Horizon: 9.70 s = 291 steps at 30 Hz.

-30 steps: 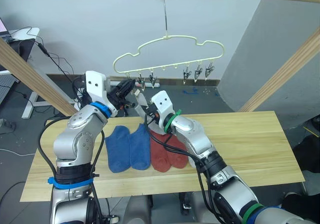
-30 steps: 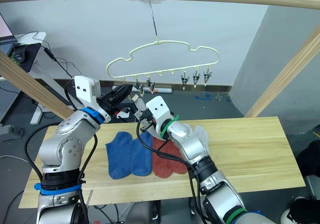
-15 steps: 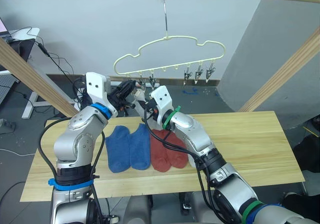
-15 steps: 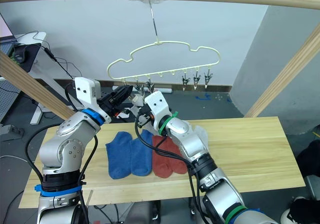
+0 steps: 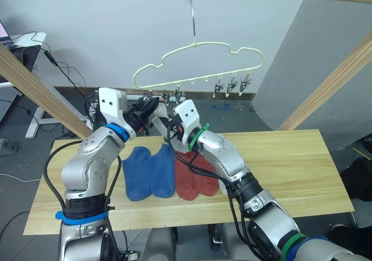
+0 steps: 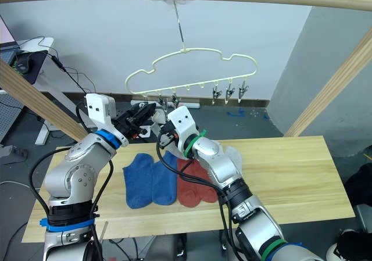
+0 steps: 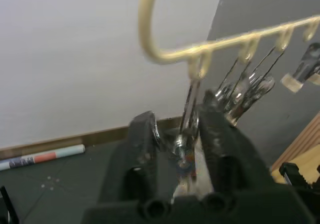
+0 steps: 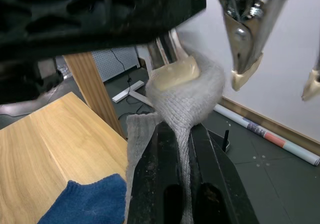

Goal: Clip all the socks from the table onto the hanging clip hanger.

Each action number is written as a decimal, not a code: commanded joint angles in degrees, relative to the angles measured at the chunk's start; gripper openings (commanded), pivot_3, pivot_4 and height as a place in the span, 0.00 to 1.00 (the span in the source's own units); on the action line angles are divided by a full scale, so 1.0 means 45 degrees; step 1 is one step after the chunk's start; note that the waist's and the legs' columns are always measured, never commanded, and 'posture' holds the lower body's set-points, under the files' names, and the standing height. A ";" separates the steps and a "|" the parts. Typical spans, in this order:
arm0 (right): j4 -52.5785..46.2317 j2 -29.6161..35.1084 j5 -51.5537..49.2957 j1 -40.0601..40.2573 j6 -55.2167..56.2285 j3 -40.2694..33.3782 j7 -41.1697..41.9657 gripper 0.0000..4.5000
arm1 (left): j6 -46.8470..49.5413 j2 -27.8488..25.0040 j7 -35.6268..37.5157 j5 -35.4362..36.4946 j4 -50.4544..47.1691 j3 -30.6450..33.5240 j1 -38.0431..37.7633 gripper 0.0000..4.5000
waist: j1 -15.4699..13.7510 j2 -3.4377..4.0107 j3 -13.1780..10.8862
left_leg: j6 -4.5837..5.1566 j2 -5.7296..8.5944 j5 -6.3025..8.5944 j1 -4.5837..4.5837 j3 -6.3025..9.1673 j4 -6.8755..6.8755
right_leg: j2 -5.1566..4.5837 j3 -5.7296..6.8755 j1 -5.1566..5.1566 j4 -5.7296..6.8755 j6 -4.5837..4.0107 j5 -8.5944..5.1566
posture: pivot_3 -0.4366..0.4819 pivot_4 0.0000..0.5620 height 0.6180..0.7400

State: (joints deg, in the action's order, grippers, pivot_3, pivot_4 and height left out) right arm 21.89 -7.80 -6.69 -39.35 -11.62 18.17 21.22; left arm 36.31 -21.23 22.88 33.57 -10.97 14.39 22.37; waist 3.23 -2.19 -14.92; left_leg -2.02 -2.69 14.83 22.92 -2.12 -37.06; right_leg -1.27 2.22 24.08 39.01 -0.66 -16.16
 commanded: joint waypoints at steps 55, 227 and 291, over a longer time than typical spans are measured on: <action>-1.2095 0.5939 -0.0606 0.3406 -0.5597 -0.0673 0.2182 0.56 | -0.7785 0.2315 -0.2355 -0.5785 0.1505 -0.2270 -0.0715 0.67 | 0.0351 -0.0014 0.0006 | 0.0072 0.0006 0.0028 0.0002 0.0017 -0.0040 | 0.0008 0.0009 -0.0013 0.0007 0.0003 0.0028 | 0.25 0.49 1.00; -1.1922 0.6219 -0.0269 0.3639 -0.6521 -0.1536 0.2324 0.55 | -0.7879 0.3462 -0.3119 -0.6851 0.1557 -0.3477 -0.0289 0.38 | 0.0411 -0.0019 -0.0038 | 0.0061 0.0009 0.0017 0.0006 0.0002 -0.0011 | 0.0013 -0.0005 -0.0004 -0.0016 0.0016 0.0031 | 0.22 0.52 1.00; -0.3157 0.3358 0.2273 0.3522 -0.1854 0.0370 -0.1404 1.00 | -0.6732 0.2891 -0.1912 -0.4940 0.2379 -0.2544 0.1817 0.05 | 0.0390 -0.0020 -0.0050 | 0.0052 0.0001 0.0009 0.0001 -0.0007 -0.0009 | 0.0018 -0.0008 -0.0001 -0.0011 0.0018 0.0031 | 0.27 0.51 1.00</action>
State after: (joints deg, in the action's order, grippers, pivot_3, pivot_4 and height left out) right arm 6.25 7.85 2.37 -22.42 -23.09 20.30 16.71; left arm 5.65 -7.93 13.26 9.98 2.44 2.36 29.51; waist 4.98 -2.28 -15.14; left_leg -1.83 -2.69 14.85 22.94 -2.16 -37.11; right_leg -1.19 2.19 24.07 38.94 -0.58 -16.03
